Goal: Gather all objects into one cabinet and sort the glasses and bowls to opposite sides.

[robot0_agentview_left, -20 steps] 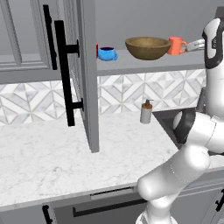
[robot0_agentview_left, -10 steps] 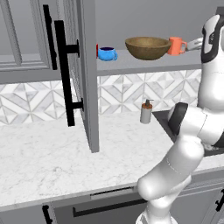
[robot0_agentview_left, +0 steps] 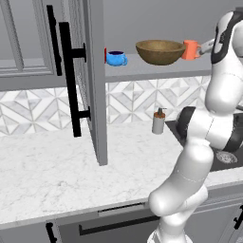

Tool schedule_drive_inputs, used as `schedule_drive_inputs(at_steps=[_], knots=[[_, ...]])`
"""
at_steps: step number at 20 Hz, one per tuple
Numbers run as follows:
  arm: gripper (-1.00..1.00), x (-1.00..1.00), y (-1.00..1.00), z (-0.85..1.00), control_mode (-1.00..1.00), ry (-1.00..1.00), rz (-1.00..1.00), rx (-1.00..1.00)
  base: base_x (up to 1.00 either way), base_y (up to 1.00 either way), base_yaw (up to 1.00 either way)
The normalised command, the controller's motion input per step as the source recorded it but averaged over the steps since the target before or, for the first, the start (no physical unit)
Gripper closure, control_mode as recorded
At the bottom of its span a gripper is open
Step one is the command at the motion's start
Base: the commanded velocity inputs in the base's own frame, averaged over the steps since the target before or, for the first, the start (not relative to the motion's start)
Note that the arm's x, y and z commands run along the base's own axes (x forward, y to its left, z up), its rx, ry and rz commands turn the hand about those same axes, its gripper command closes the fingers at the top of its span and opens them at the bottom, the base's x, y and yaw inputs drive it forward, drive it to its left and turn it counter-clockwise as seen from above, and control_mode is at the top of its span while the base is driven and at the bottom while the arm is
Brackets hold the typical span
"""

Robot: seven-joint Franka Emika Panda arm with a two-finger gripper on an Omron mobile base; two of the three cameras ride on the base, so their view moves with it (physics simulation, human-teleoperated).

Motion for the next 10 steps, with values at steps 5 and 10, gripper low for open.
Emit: schedule_drive_inputs(at_steps=[5, 10], knots=[[-1.00, 0.18, -0.09, 0.00, -1.00, 0.01, 0.00, 0.00, 0.00, 0.00, 0.00], [-1.00, 0.18, -0.25, 0.00, -1.00, 0.00, 0.02, 0.00, 0.00, 0.00, 0.00]])
